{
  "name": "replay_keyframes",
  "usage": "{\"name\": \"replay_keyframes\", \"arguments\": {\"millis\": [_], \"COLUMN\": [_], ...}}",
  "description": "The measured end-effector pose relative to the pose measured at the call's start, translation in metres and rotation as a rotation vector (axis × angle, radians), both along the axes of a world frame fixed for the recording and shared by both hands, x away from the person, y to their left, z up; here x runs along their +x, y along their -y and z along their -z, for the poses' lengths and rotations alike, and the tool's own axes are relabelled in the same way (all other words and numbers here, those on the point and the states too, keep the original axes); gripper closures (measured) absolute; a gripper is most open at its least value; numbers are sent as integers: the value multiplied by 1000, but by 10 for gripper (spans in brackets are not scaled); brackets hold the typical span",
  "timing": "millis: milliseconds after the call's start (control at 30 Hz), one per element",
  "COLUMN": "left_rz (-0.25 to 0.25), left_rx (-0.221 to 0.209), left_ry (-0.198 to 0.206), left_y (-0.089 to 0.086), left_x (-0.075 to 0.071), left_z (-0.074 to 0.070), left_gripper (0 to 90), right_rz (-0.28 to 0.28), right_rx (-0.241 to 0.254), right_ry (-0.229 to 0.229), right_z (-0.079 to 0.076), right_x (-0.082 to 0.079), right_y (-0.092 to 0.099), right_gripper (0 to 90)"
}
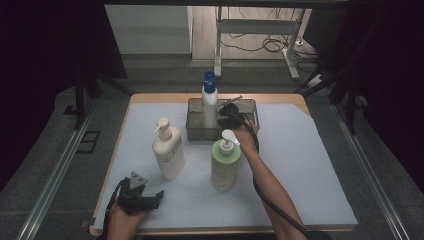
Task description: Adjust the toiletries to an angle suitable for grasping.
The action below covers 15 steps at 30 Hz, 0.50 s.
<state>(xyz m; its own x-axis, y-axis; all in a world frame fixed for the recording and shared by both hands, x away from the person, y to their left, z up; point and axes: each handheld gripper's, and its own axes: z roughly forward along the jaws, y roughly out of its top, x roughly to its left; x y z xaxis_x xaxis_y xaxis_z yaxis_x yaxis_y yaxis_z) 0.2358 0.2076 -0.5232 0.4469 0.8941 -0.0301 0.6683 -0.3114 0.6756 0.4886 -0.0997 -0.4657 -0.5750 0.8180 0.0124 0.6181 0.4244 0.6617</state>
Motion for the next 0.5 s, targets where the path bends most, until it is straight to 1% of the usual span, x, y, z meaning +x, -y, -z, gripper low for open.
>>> {"name": "replay_keyframes", "arguments": {"millis": [433,467,500], "left_rz": [0,0,0], "left_rx": [0,0,0], "left_ry": [0,0,0], "left_y": [0,0,0], "left_x": [0,0,0], "left_z": [0,0,0], "left_gripper": [123,123,123], "right_rz": [-16,-40,-40], "right_rx": [11,3,3], "right_ry": [-6,-8,-8], "right_z": [1,1,1], "right_x": [-1,-1,-1], "right_y": [-9,-10,-10], "right_gripper": [897,895,895]}}
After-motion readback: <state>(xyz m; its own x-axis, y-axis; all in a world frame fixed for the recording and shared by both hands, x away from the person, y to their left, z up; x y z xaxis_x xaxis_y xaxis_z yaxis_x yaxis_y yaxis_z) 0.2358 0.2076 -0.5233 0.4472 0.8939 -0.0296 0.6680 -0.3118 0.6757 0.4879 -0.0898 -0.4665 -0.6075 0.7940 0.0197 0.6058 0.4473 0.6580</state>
